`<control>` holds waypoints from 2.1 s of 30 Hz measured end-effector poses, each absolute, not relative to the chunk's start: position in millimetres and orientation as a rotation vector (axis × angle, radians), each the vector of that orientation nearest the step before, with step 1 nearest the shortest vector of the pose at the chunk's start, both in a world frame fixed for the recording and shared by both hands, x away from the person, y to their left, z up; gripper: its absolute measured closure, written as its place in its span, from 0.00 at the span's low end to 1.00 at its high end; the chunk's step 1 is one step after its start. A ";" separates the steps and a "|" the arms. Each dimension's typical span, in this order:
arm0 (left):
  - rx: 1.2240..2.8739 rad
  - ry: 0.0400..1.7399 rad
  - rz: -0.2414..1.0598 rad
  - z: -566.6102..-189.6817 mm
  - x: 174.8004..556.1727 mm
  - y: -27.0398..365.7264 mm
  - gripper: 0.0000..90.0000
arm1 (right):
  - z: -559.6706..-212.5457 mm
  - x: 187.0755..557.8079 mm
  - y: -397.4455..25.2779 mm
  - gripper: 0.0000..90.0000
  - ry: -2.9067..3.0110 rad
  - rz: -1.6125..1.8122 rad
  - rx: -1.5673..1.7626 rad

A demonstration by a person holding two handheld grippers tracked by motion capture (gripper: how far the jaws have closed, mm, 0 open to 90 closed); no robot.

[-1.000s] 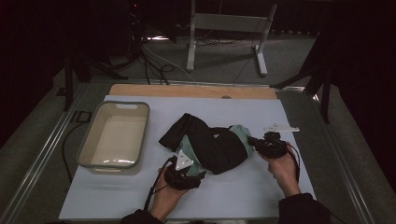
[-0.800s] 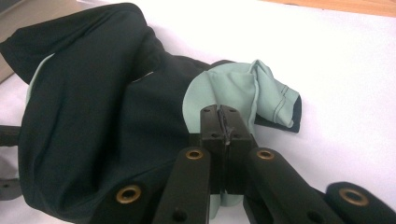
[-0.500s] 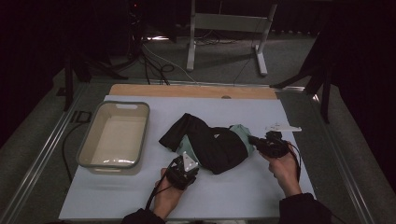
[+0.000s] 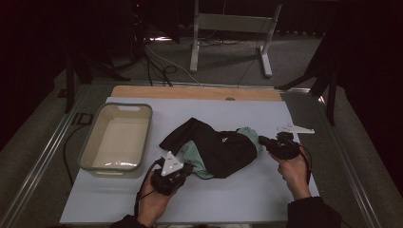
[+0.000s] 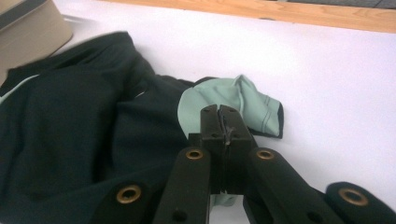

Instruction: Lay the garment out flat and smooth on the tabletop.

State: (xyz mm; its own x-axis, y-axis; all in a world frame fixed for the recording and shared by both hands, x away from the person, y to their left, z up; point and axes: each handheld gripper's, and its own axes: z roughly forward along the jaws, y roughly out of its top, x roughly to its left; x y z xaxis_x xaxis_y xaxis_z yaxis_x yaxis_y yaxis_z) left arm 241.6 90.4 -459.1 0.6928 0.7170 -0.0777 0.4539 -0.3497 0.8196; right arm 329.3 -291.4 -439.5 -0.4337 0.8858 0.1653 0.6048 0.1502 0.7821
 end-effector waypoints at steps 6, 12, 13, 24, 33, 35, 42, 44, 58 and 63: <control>1.916 0.975 0.406 -445.2 234.7 122.3 0.96 | -438.1 328.4 -300.4 1.00 2.021 1.154 1.471; 1.904 1.109 0.475 -448.8 239.3 140.4 0.95 | -437.2 328.5 -310.9 1.00 1.922 1.152 1.539; 1.905 1.114 0.460 -452.3 240.7 139.7 0.93 | -437.6 328.6 -310.5 1.00 1.932 1.153 1.539; 1.917 1.013 0.389 -458.1 245.7 104.1 0.61 | -438.8 328.4 -297.8 1.00 1.986 1.158 1.487; 1.920 0.911 0.343 -459.3 252.7 69.7 0.54 | -439.8 328.7 -297.3 1.00 1.993 1.153 1.489; 1.915 0.891 0.330 -459.6 255.0 63.3 0.53 | -440.2 328.9 -297.2 1.00 1.995 1.153 1.488; 2.003 0.811 0.273 -473.0 261.8 27.5 0.51 | -440.5 329.5 -296.1 0.99 1.994 1.164 1.494; 2.049 0.807 0.270 -479.3 264.3 17.2 0.49 | -440.4 329.7 -296.5 0.99 1.989 1.165 1.497; 1.914 0.858 0.301 -446.5 289.7 49.5 0.97 | -440.4 328.3 -294.2 0.93 2.003 1.213 1.474; 1.857 0.945 0.290 -443.5 303.3 62.1 0.98 | -440.1 325.4 -286.3 0.66 1.997 1.220 1.453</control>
